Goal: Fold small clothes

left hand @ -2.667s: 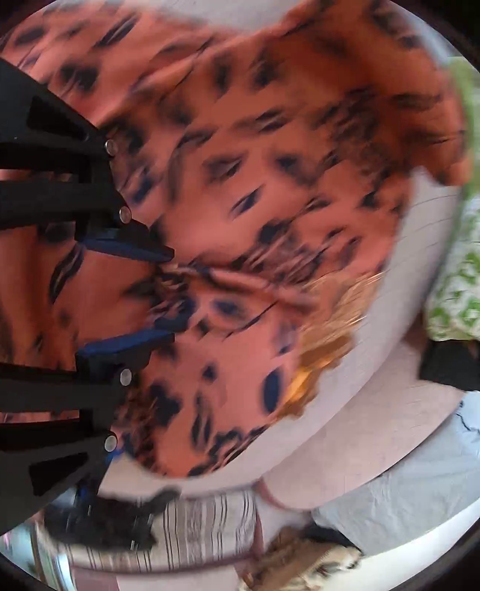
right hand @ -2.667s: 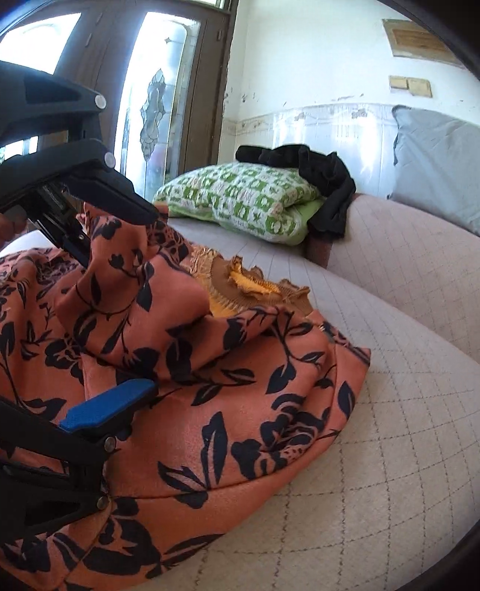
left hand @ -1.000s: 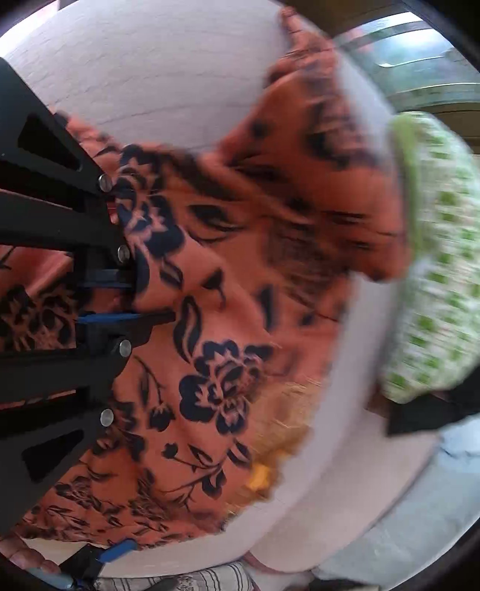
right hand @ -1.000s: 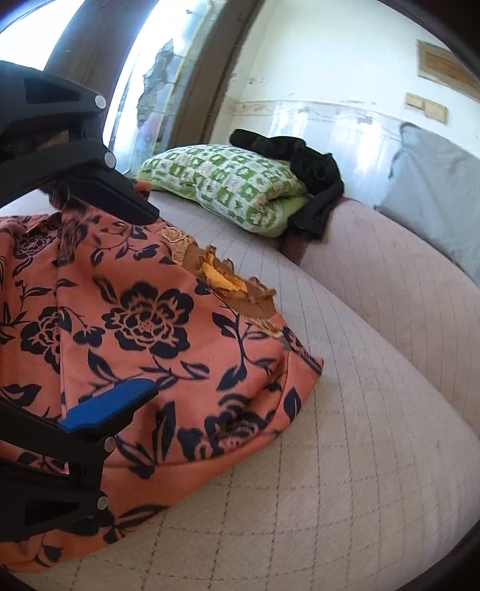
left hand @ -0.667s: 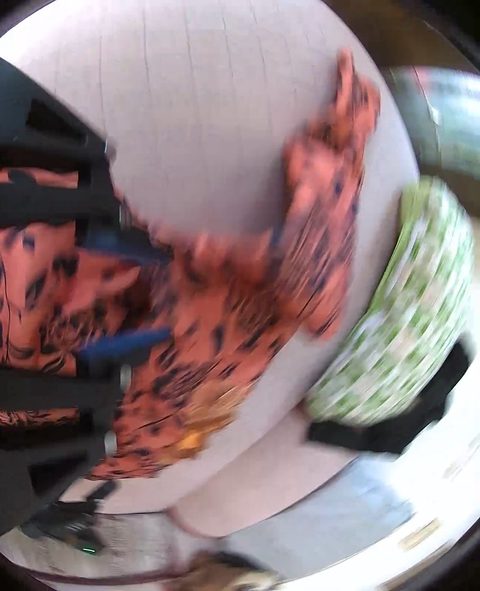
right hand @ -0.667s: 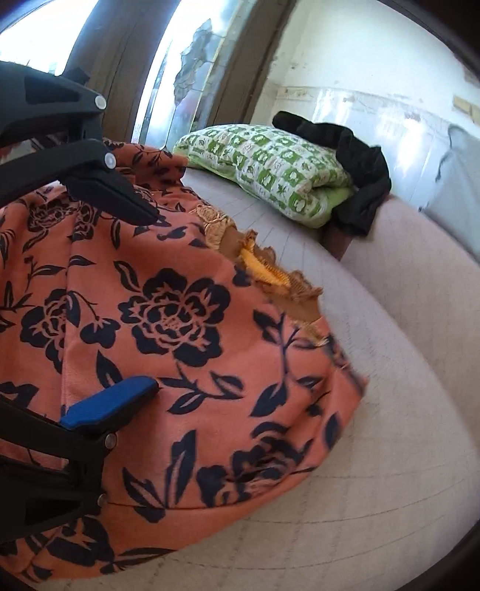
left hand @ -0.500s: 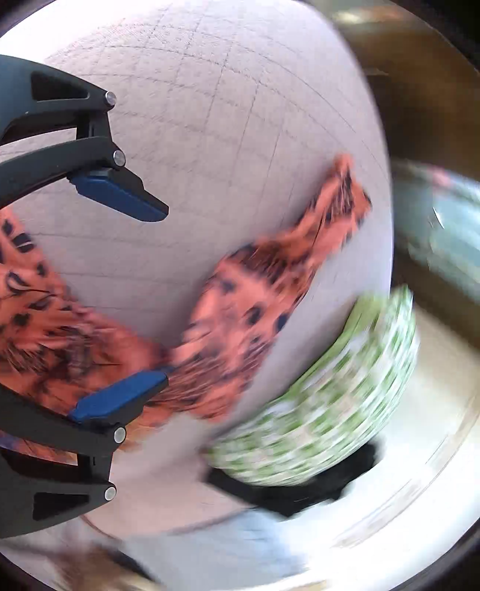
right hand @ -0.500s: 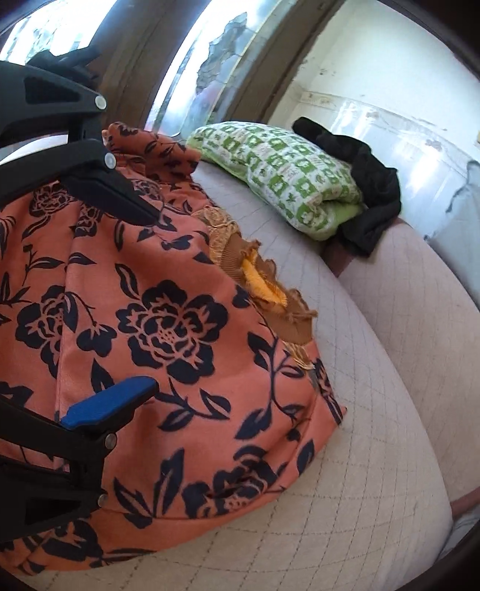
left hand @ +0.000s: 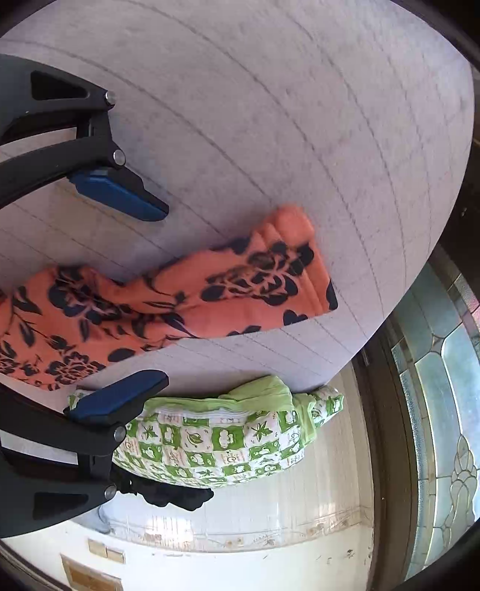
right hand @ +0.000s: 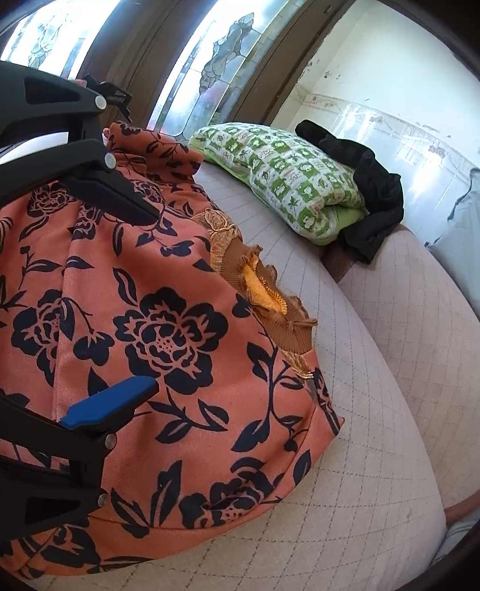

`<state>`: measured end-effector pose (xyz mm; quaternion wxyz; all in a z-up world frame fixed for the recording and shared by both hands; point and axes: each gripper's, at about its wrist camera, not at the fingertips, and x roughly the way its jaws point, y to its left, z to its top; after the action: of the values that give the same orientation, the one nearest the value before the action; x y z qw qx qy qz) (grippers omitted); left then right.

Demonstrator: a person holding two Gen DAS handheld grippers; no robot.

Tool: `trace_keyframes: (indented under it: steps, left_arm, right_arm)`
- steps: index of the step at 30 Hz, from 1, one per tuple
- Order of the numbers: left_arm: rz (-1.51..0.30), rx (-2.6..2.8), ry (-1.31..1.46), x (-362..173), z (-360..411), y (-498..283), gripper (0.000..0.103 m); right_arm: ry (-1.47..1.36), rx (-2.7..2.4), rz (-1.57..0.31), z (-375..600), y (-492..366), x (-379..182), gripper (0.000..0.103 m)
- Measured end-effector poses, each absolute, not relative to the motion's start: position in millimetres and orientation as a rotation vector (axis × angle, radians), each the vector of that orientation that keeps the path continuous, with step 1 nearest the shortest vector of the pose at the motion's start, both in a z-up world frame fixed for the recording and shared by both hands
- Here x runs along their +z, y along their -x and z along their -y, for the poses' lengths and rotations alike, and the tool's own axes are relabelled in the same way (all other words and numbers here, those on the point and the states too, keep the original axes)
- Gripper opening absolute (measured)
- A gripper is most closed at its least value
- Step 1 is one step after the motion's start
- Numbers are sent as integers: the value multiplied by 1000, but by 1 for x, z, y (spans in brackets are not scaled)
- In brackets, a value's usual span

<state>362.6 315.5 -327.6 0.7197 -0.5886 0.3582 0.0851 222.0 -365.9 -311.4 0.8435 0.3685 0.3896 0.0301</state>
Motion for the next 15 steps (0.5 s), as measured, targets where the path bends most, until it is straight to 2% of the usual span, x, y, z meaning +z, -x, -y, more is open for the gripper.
trace_keyframes:
  steps: [2, 4, 5, 6, 8, 10, 15]
  left_arm:
    - [-786, 176, 1236, -324, -311, -372, 82]
    - [-792, 152, 1166, -324, -308, -386, 43]
    - [-837, 148, 1139, -329, -307, -393, 6]
    - [-888, 180, 1109, -336, -305, -398, 5]
    - [-858, 194, 1071, -334, -305, -395, 5]
    - [-849, 206, 953, -316, -294, -396, 5]
    - [-794, 43, 638, -234, -234, -391, 5]
  right_arm:
    - [-765, 59, -823, 364, -224, -312, 85]
    - [-755, 58, -822, 363, -225, -313, 84]
    - [-750, 55, -819, 362, -225, -313, 79]
    - [-742, 49, -818, 361, -226, -314, 75]
    - [-732, 39, -822, 361, -228, -315, 54]
    - [-729, 22, -810, 363, -227, -314, 48]
    - [-770, 1, -754, 378, -221, -306, 48]
